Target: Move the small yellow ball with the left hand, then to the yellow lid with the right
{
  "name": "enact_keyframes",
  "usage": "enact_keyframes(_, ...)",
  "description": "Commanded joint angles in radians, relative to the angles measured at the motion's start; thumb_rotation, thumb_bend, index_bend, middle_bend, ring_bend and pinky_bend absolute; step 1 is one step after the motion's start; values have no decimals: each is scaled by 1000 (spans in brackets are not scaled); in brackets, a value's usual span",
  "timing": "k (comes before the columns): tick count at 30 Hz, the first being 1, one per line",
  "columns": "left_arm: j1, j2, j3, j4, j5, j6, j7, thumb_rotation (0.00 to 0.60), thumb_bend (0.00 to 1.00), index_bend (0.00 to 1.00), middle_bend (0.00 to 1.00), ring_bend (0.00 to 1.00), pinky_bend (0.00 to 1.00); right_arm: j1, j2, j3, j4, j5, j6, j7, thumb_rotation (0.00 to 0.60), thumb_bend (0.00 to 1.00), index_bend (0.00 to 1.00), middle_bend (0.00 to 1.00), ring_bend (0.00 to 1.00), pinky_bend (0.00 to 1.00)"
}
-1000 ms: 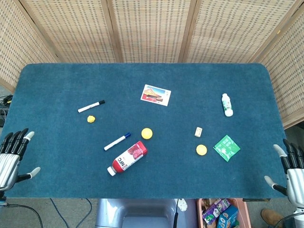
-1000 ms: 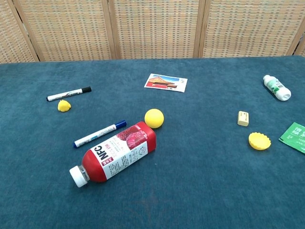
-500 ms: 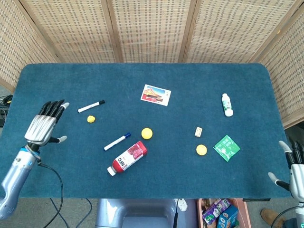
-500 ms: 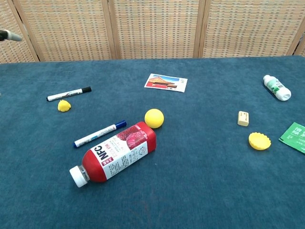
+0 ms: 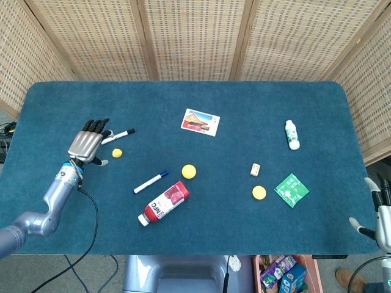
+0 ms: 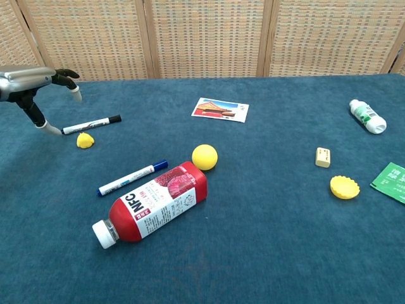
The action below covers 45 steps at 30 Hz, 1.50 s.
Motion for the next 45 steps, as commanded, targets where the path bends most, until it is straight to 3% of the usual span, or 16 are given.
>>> enact_keyframes(1, -20, -32, 10, 43, -18, -17, 18, 600, 97, 295, 0, 0, 0, 6, -4, 4, 9, 17, -16, 0, 600, 0, 0, 0, 0, 0)
enact_keyframes(6, -32, -73, 23, 113, -58, -46, 23, 600, 149, 315, 0, 0, 0, 13, -8, 7, 20, 32, -33, 3, 600, 0, 0, 0, 0, 0)
enact_keyframes(20, -84, -192, 34, 301, -52, -103, -58, 600, 170, 371, 0, 0, 0, 23, -14, 9, 26, 46, -47, -6, 600, 0, 0, 0, 0, 0)
enact_keyframes(25, -108, -226, 29, 364, -62, -127, -56, 600, 228, 371, 0, 0, 0, 26, -17, 12, 32, 55, -54, -6, 600, 0, 0, 0, 0, 0)
enact_keyframes(38, -122, -257, 35, 411, -61, -154, -76, 600, 233, 409, 0, 0, 0, 30, -19, 12, 37, 64, -62, -4, 600, 0, 0, 0, 0, 0)
enact_keyframes(45, -124, -279, 32, 441, -73, -154, -66, 600, 270, 497, 0, 0, 0, 32, -19, 13, 43, 71, -66, 6, 600, 0, 0, 0, 0, 0)
